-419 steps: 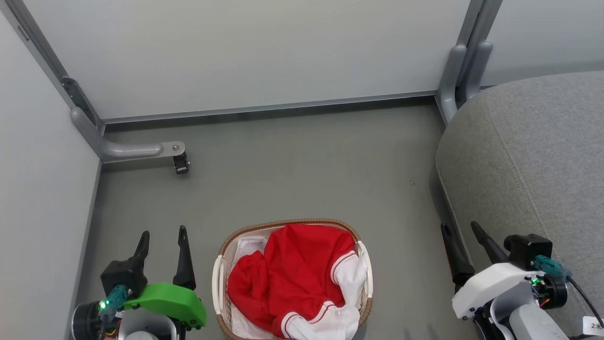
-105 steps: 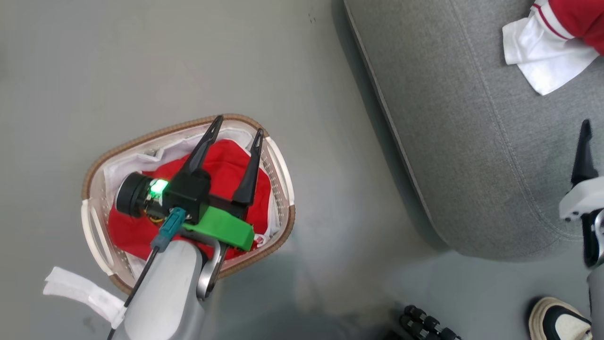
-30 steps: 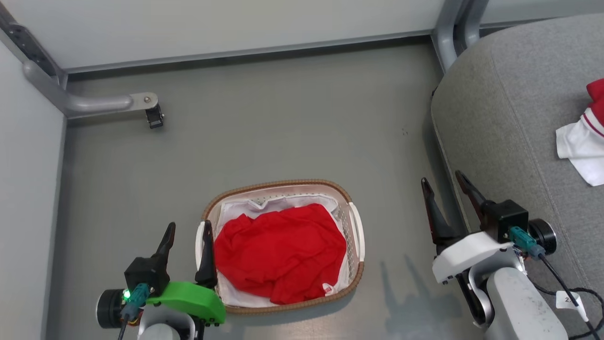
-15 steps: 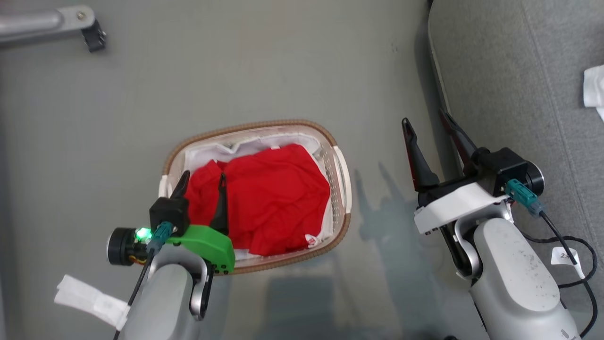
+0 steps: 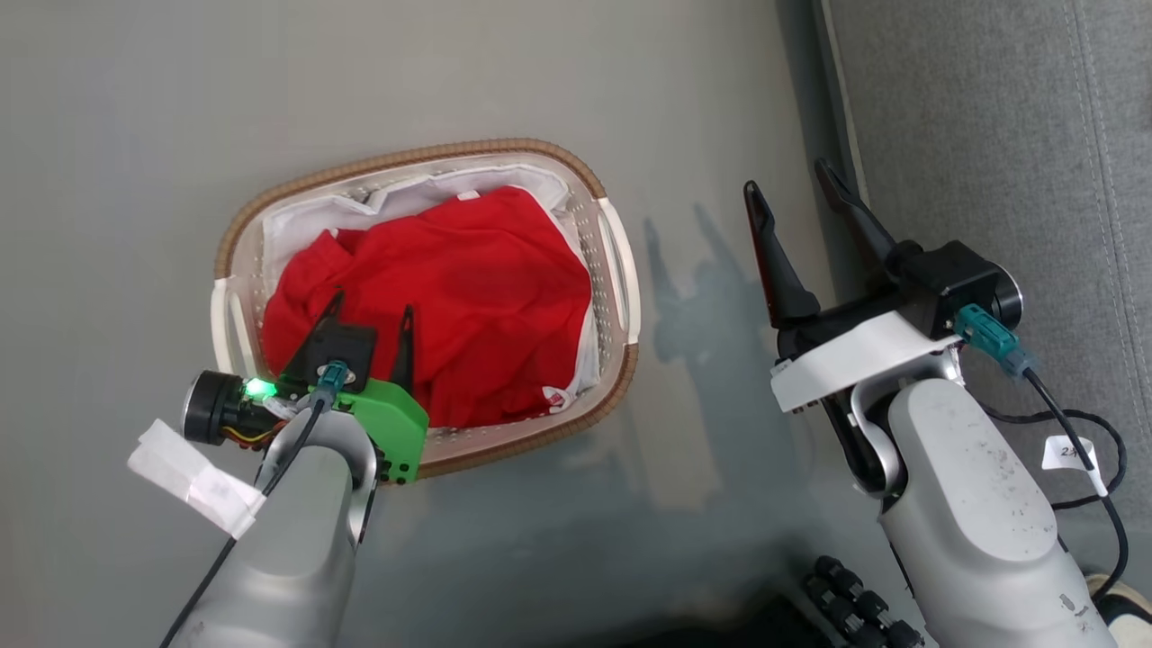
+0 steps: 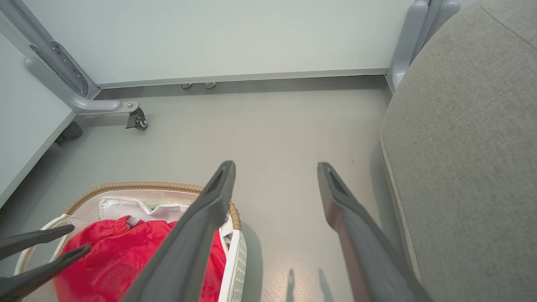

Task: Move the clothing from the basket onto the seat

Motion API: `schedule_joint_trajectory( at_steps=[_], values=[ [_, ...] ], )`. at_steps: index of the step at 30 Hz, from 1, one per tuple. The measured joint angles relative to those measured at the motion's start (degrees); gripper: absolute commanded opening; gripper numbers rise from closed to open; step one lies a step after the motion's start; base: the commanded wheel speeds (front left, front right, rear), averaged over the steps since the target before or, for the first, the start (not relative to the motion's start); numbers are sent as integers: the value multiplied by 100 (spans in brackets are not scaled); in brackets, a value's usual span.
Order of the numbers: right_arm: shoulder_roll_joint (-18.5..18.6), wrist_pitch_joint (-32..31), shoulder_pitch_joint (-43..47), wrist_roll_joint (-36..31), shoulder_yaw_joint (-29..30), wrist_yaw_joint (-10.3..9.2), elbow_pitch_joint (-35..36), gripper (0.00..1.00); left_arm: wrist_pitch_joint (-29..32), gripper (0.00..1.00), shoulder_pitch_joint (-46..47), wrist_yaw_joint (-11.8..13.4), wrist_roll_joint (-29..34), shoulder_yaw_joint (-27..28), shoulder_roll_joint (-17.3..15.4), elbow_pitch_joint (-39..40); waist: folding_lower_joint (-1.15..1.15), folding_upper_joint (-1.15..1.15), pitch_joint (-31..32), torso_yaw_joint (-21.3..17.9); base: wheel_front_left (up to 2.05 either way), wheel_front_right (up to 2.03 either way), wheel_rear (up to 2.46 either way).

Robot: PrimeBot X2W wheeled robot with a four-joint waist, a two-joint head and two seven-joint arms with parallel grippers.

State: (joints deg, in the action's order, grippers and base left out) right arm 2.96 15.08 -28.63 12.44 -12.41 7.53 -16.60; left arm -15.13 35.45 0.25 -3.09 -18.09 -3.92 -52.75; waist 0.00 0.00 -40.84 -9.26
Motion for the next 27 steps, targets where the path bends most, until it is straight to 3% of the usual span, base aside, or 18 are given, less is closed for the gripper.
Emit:
schedule_joint_trajectory(
  at_steps=[11, 22, 27],
  values=[
    [-7, 0, -20, 167, -240, 0, -20, 100, 0, 100, 498, -178, 383, -559, -27, -1675, 0, 0, -213, -193, 0, 0, 0],
    [-10, 0, -48, 255, -333, 0, -8, 100, 421, 100, 1007, -332, 1174, -1511, -100, -2018, 0, 0, -393, -274, 0, 0, 0],
    [-9, 0, -135, 327, -367, 0, -4, 100, 903, 100, 1264, -399, 1362, -1751, -164, -2075, 0, 0, -560, -327, 0, 0, 0]
  ],
)
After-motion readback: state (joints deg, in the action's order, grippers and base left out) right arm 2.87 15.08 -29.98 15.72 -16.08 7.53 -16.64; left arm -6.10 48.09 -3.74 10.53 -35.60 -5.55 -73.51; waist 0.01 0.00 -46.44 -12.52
